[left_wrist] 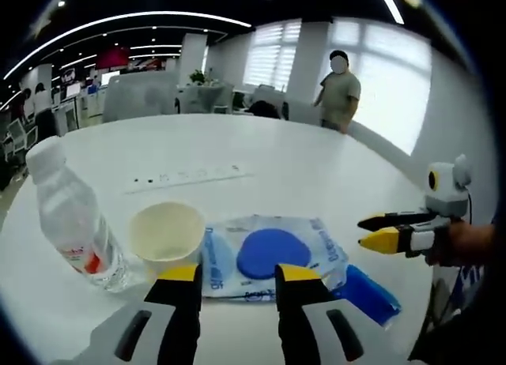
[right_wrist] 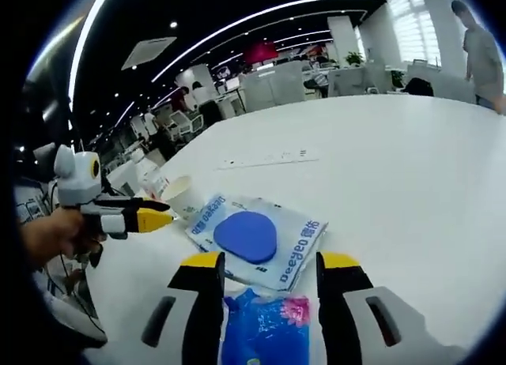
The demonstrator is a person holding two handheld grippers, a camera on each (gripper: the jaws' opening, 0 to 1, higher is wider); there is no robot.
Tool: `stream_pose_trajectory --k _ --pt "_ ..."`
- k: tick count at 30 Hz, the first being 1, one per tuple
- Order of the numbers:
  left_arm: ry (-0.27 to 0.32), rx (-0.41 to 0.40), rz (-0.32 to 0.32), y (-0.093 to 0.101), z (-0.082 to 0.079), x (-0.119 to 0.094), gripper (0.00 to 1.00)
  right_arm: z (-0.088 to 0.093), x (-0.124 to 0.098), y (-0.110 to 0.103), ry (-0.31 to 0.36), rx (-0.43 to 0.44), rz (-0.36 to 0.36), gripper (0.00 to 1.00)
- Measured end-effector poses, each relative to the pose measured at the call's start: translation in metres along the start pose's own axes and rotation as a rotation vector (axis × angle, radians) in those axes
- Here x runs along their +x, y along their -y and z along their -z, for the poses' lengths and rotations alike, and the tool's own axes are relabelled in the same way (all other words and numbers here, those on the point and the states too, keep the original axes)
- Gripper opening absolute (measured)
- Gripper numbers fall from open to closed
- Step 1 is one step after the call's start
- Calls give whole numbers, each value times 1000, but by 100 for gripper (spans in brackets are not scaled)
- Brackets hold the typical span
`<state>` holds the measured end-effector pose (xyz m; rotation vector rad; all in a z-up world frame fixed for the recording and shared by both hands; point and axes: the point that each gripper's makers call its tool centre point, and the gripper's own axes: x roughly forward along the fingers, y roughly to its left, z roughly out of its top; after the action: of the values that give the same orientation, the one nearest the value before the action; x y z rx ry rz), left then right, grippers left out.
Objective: Arrange the tabletop items into an orderly group along one side of the table until the central work area is clear of visible clutter.
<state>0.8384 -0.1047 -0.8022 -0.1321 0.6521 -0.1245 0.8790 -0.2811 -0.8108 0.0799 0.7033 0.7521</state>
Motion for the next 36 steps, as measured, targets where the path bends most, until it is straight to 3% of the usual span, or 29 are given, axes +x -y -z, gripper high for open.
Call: stream_pose_trajectory --k 10,21,31,33,36 --pt "-69 -30 -55 -14 21 16 29 15 17 11 -59 56 22 41" --pt "-138 -86 -69 -22 52 31 23 32 28 22 -114 183 11 32" --pt "-103 -113 -77 -29 44 37 21 42 32 9 -156 204 -39 25" --pt "-131 -110 -72 -30 53 41 21 41 35 9 -158 223 -41 20" --pt "-129 -133 -49 -27 56 45 15 43 33 11 -172 231 -25 12"
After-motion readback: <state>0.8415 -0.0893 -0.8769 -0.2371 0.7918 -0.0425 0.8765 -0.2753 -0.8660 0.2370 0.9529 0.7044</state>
